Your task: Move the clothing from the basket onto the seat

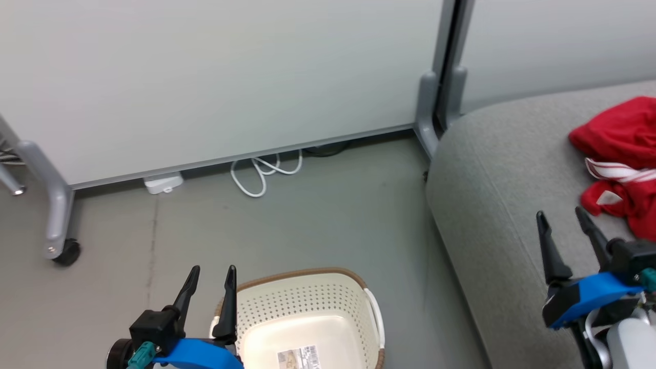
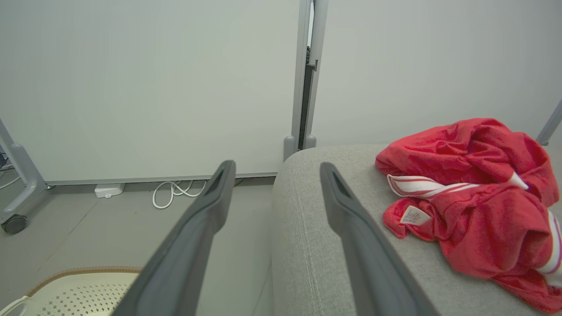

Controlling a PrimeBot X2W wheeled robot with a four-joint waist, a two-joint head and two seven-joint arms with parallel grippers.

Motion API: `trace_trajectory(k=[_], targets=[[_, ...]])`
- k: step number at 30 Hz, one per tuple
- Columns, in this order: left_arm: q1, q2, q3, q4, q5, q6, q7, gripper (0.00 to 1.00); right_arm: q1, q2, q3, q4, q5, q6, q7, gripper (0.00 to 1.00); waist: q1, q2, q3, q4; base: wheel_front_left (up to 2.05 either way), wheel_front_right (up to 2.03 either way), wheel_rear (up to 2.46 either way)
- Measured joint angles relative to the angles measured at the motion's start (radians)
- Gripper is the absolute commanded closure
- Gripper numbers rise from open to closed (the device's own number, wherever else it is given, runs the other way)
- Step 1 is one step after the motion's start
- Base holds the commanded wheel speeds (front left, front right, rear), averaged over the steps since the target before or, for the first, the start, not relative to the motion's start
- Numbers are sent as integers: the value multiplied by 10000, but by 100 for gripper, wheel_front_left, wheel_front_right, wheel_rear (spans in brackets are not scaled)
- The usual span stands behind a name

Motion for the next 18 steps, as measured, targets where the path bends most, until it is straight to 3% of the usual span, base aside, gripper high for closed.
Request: trace_trajectory(k=[9,18], targets=[[76,-111,805,474,142,-21,-2,0,1395,1172,-201,-1396,-849,0,309,0,2,0,-471,1001,0,0,0],[85,-142,1358,732,247,-29,-2,0,1904,1672,-136,-1691,-1066,0,414,0,4,0,-618,1403,0,0,0]])
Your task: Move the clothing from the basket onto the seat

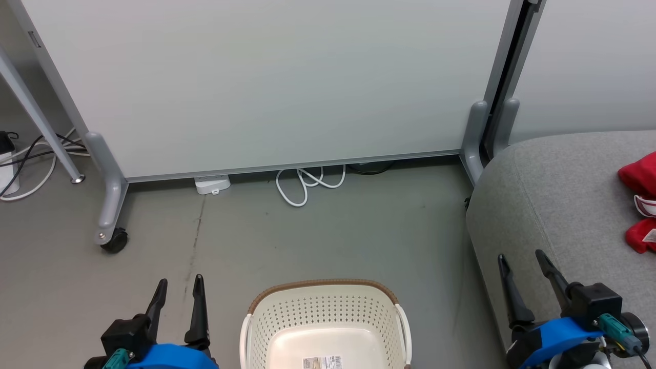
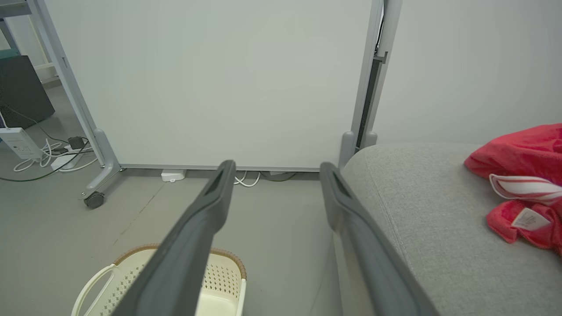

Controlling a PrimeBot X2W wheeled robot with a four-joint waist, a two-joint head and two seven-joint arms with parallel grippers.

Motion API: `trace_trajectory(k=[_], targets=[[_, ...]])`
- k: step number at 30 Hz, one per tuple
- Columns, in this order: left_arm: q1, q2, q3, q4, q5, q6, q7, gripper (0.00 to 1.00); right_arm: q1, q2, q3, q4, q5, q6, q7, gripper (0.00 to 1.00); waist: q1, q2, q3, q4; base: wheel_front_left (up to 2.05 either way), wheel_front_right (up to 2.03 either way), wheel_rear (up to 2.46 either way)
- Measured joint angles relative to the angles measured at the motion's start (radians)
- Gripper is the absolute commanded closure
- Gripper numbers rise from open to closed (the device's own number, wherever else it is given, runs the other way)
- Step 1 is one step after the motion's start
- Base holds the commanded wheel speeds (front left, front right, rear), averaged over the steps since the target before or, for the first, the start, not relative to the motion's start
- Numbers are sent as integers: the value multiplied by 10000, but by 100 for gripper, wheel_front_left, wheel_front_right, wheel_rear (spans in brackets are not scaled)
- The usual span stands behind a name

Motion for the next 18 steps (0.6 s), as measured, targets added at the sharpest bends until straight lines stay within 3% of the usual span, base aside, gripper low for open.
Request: trace_trajectory(k=[17,18], targets=[[93,-98,33,35,163,-19,0,0,56,188,59,-12,-58,0,73,0,1,0,69,-49,0,0,0],[102,-102,13,50,161,-15,2,100,58,196,73,15,-56,0,71,100,1,0,73,-53,0,0,0]])
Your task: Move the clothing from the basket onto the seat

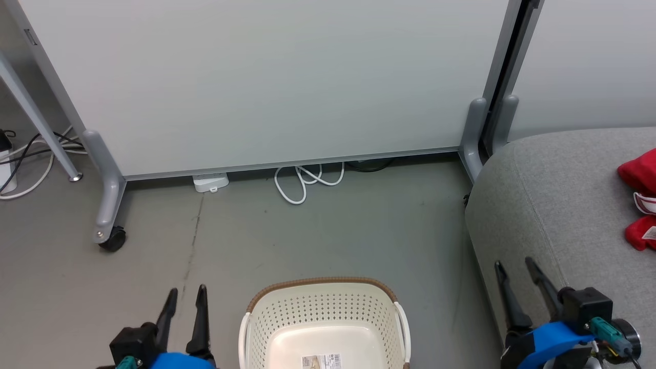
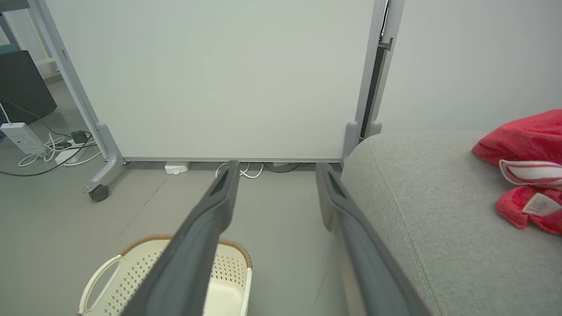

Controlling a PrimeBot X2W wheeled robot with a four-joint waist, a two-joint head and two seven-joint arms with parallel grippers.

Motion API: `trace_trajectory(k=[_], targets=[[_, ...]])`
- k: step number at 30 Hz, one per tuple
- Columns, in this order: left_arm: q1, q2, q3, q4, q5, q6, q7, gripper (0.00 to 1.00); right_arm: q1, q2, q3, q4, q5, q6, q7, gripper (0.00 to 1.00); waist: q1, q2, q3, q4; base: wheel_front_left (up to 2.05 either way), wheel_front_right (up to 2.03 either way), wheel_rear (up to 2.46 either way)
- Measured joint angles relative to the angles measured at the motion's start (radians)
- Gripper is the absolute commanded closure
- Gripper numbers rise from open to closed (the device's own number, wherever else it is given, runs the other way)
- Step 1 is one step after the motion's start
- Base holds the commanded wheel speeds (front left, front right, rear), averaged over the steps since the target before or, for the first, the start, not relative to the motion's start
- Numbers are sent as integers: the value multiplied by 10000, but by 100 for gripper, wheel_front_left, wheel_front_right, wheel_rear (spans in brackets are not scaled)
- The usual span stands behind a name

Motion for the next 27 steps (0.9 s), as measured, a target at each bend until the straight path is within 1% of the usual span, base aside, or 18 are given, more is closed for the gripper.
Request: trace_trajectory(k=[9,27], targets=[[580,-84,-12,706,-107,2,136,100,317,59,-19,792,119,0,107,100,0,0,6,-13,0,0,0],[466,-90,322,173,-3214,2,963,100,276,67,-176,616,3628,0,711,100,1,-1,54,-147,0,0,0]])
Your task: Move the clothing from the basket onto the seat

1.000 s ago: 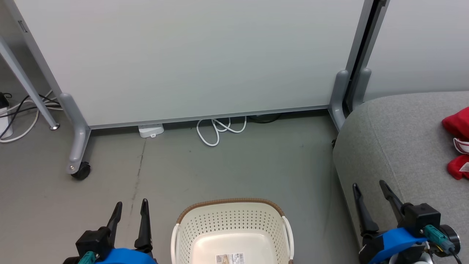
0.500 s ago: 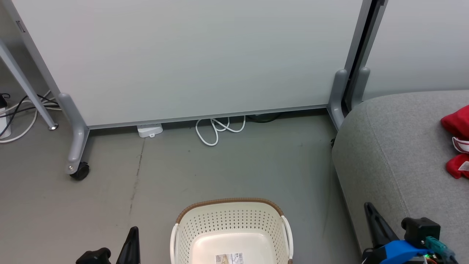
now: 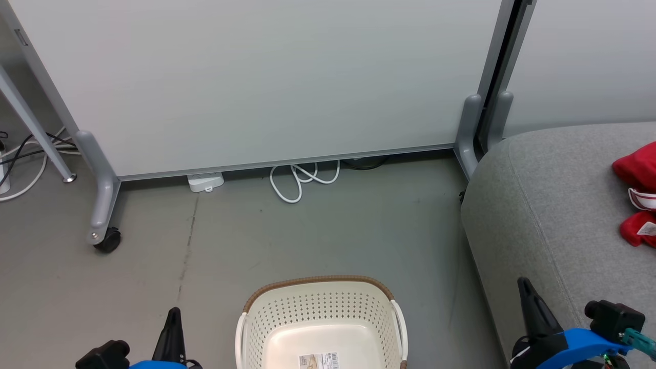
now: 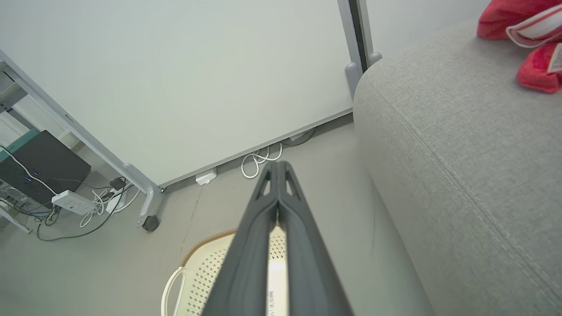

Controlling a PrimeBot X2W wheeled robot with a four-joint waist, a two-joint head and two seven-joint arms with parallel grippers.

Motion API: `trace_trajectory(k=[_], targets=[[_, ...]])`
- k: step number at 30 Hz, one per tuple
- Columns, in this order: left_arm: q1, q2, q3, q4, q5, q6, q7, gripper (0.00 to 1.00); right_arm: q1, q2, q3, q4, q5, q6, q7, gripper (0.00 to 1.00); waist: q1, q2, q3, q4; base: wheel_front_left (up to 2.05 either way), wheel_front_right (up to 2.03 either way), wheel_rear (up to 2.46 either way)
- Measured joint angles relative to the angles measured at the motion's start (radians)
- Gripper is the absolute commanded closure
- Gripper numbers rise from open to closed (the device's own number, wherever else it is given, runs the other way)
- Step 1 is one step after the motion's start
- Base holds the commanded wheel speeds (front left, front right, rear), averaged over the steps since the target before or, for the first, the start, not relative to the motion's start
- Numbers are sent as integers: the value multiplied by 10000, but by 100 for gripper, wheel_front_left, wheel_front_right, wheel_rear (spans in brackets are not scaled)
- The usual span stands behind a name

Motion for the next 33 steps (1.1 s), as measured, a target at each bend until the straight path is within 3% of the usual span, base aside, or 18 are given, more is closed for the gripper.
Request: trace_trajectory(k=[33], targets=[[-512,-4,545,-853,-4472,0,1210,100,-269,4,-242,-343,5037,-2,874,100,0,0,92,-248,0,0,0]])
